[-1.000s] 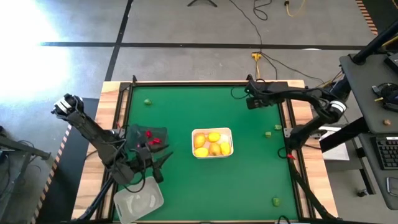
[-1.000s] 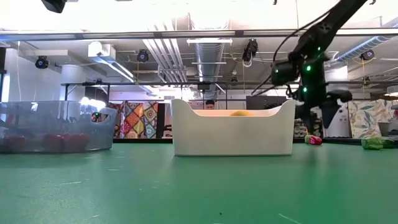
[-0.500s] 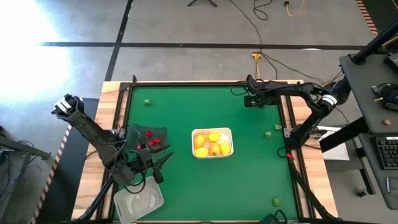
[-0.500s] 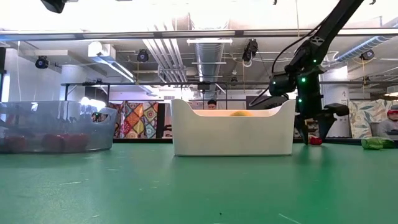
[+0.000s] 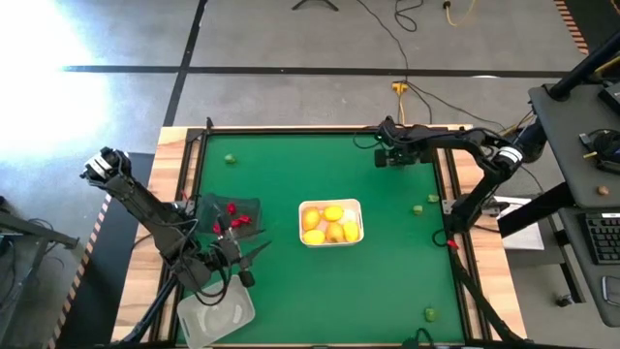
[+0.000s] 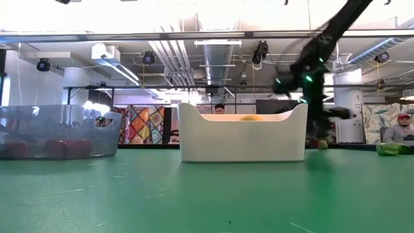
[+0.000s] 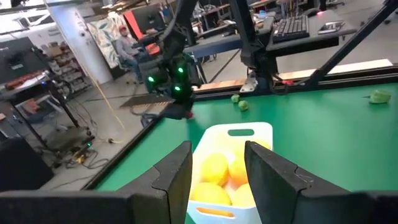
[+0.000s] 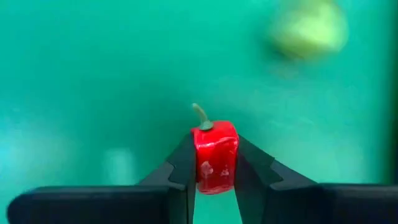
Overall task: Sort produce into baskets
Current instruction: Put the red chili pepper into the black bin
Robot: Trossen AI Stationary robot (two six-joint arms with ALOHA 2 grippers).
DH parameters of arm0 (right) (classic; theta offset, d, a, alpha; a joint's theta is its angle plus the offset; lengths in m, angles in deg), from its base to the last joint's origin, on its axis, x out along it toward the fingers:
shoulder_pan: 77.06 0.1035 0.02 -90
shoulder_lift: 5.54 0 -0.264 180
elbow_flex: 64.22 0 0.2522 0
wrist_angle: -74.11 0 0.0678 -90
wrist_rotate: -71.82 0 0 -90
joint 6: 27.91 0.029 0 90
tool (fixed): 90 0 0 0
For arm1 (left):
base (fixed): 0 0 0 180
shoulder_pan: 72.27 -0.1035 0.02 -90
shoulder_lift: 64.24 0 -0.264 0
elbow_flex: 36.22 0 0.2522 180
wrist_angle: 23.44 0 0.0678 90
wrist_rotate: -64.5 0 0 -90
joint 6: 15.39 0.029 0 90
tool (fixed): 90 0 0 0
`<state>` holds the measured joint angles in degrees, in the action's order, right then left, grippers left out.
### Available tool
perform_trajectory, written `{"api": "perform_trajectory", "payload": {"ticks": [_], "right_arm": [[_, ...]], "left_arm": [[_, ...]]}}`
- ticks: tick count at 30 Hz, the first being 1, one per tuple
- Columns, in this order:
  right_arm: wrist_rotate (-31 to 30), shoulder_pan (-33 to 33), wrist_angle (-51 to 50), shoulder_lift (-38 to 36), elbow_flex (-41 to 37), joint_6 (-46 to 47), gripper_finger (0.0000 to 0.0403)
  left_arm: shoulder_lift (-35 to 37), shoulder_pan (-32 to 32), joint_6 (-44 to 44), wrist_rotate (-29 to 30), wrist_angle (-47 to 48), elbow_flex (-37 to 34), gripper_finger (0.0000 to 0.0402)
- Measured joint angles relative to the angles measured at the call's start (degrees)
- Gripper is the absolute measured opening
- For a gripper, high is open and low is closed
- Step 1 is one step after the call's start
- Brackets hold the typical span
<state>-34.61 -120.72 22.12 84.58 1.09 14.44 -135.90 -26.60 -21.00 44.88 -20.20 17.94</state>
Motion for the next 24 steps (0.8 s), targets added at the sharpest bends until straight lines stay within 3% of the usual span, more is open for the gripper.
{"api": "perform_trajectory", "payload": {"ticks": [6, 11, 17, 24], "right_arm": [[1.0, 12.1, 11.6, 1.4, 5.8, -5.1, 0.0094], [3.7, 19.6, 22.0, 6.5, 13.0, -11.6, 0.009], [5.9, 23.6, 23.1, 18.7, 25.9, -20.1, 0.0083], [12.8, 26.2, 23.4, 29.4, 37.3, -26.5, 0.0119]], "left_arm": [[-1.9, -1.6, -0.9, 1.0, 0.0, 0.0, 0.013], [-2.3, -3.3, -1.2, 1.1, -1.7, 0.3, 0.013], [-2.2, -3.1, -1.3, 1.1, -6.1, 2.9, 0.013], [-2.2, -0.5, -4.7, -1.5, -3.8, 3.0, 0.013]]}}
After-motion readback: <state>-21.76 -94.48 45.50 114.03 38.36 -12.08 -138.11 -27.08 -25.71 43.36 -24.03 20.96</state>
